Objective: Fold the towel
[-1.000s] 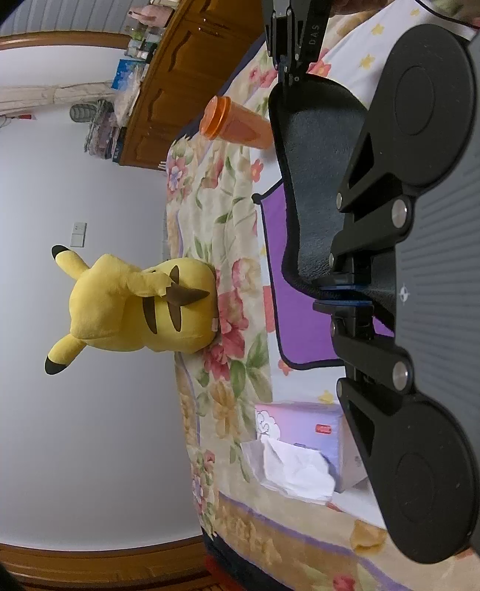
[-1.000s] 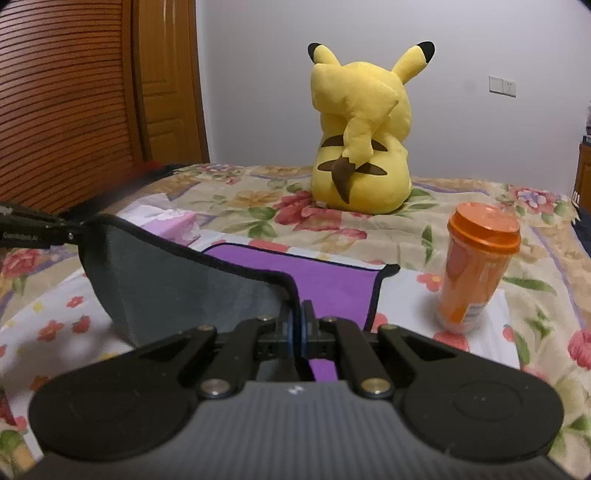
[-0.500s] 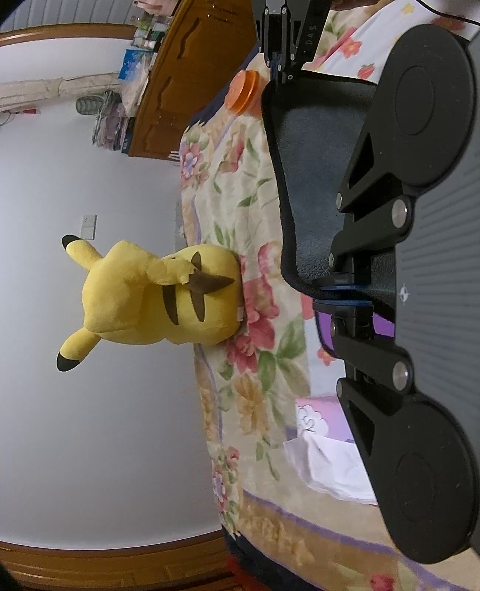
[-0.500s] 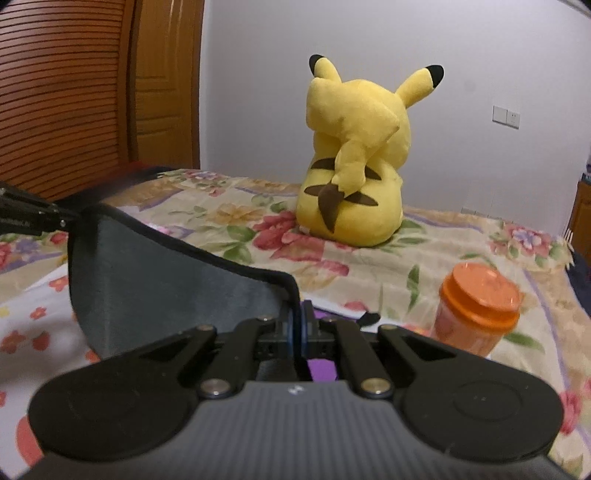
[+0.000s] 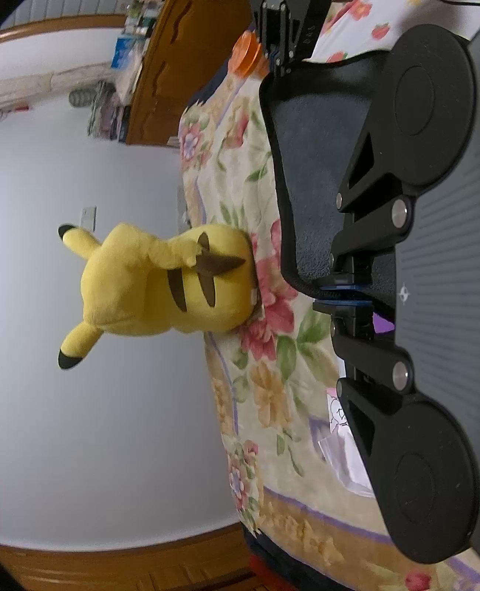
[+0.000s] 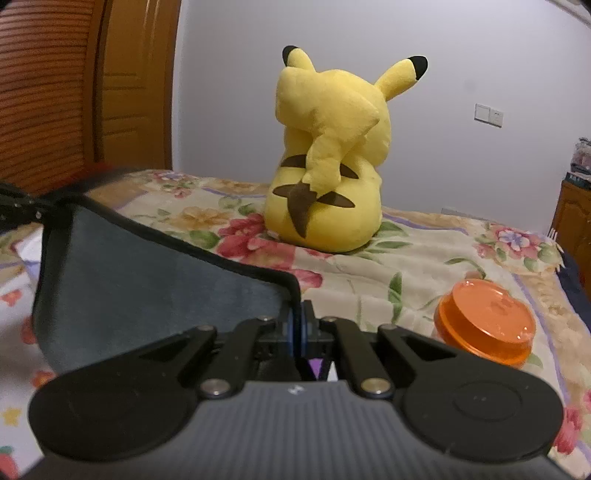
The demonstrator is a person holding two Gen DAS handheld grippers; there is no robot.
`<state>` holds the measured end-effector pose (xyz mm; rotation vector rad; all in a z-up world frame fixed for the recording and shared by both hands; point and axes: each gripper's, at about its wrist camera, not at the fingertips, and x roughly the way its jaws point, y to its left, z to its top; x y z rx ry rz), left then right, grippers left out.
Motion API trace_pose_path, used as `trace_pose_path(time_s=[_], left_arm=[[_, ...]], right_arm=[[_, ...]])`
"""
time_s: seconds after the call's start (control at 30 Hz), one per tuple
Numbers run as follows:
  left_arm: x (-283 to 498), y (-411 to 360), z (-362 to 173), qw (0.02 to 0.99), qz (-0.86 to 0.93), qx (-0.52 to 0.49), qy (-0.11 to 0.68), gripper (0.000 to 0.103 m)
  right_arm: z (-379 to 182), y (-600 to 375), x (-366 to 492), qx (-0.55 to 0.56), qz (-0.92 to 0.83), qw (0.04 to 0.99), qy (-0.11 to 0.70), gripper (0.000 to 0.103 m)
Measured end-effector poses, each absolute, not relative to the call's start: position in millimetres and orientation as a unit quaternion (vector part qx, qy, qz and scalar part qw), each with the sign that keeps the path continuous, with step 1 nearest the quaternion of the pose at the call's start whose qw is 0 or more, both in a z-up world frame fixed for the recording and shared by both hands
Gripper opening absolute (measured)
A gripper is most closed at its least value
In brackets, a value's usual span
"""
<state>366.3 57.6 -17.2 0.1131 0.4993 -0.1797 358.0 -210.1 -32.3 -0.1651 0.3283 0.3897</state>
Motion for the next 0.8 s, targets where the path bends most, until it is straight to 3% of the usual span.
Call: trace_pose_path(time_s=[0.63, 0.73, 0.8], left_arm=[[430.3, 60.5, -94.7, 0.944, -0.050, 0.039, 0.324, 0.008], [431.2, 59.4, -98.3, 0.941, -0.053, 0.034, 0.333, 0.014], [429.9, 58.3, -98.5, 0.940, -0.059, 0.031, 0.334, 0.026]], right_arm=[[-83.3, -183.8, 412.1, -0.128, 0.174, 0.951, 0.220, 0.005], [-88.3, -183.9, 414.3, -0.124, 0.176, 0.950, 0.228, 0.008], [-90.4, -184.1, 412.7, -0.122, 0.174, 0.950, 0.230, 0.012]])
